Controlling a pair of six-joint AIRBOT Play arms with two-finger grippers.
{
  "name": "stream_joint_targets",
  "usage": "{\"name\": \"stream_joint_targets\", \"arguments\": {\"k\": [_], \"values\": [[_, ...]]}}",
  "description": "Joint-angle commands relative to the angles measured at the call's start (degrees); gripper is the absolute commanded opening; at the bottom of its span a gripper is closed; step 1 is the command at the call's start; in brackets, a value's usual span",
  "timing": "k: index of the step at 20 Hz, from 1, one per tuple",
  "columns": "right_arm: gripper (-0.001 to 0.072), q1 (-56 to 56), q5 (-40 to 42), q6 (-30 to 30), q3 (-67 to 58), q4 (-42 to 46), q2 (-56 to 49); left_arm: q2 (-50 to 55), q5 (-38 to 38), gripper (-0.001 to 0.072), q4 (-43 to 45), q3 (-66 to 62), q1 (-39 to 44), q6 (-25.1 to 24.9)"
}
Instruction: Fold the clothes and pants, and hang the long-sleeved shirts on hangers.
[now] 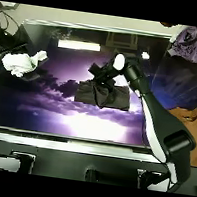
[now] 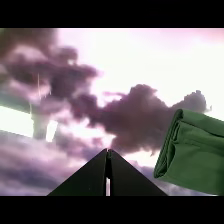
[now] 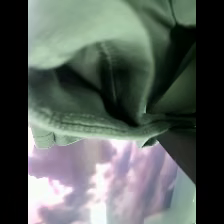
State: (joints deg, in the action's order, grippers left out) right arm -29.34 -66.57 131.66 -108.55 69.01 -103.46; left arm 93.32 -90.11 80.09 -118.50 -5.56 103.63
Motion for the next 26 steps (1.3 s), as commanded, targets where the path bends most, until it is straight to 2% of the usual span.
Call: {"name": "stream_joint_targets", "arguments": {"k": [1,5,6,8,9,11,12,13,16,18,20,21,24,26], "values": [[0.0026,-0.68,5.70,0.63,-0.04,-2.36,-3.54,-0.15,-0.26,0.0019,0.31,0.72,-1.14,-0.20],[0.0030,-0.68,10.97,-2.43,-0.04,-2.60,-4.57,-0.15,-0.33,0.0019,0.28,3.06,-1.11,-0.17],[0.0082,-0.68,12.66,-3.65,-0.07,-3.30,-4.55,-0.13,-0.33,0.0019,0.28,3.26,-1.11,-0.17],[0.0313,-0.68,16.31,-9.99,-0.07,-8.61,-4.20,-0.09,-0.33,0.0019,0.26,3.26,-1.11,-0.15],[0.0388,-0.68,17.03,-13.92,-0.07,-11.39,-3.69,-0.11,-0.35,0.0019,0.26,3.26,-1.11,-0.15],[0.0404,-0.44,17.00,-18.97,-0.07,-12.66,-1.51,-0.09,-0.37,0.0019,-0.17,3.26,-1.11,-0.15],[0.0435,0.00,17.11,-19.85,-0.07,-12.52,-0.02,-0.09,-0.37,0.0019,-0.17,3.26,-1.03,-0.15],[0.0435,1.22,16.72,-19.80,-0.31,-12.44,1.73,-0.09,-0.37,0.0019,-0.17,3.26,-0.83,-0.15],[0.0435,8.66,8.59,-19.78,-3.91,-12.39,5.88,-0.09,-0.35,0.0019,-0.13,3.26,0.13,-0.13],[0.0440,16.63,0.92,-22.16,-6.64,-12.52,8.11,-0.11,-0.33,0.0019,-0.15,3.26,0.70,-0.11],[0.0525,25.11,-5.64,-26.91,-6.64,-12.94,9.81,-0.11,-0.35,0.0019,-0.15,3.26,1.16,-0.13],[0.0538,29.75,-9.86,-29.66,-6.62,-13.40,9.79,-0.11,-0.35,0.0019,-0.15,3.26,1.14,-0.13],[0.0542,41.40,-17.31,-38.95,-1.36,-19.61,8.39,-0.11,-0.35,0.0019,-0.13,3.26,1.11,-0.17],[0.0542,45.75,-18.08,-44.65,6.29,-24.37,7.43,-0.11,-0.37,0.0019,-0.13,3.26,1.11,-0.17]]}}
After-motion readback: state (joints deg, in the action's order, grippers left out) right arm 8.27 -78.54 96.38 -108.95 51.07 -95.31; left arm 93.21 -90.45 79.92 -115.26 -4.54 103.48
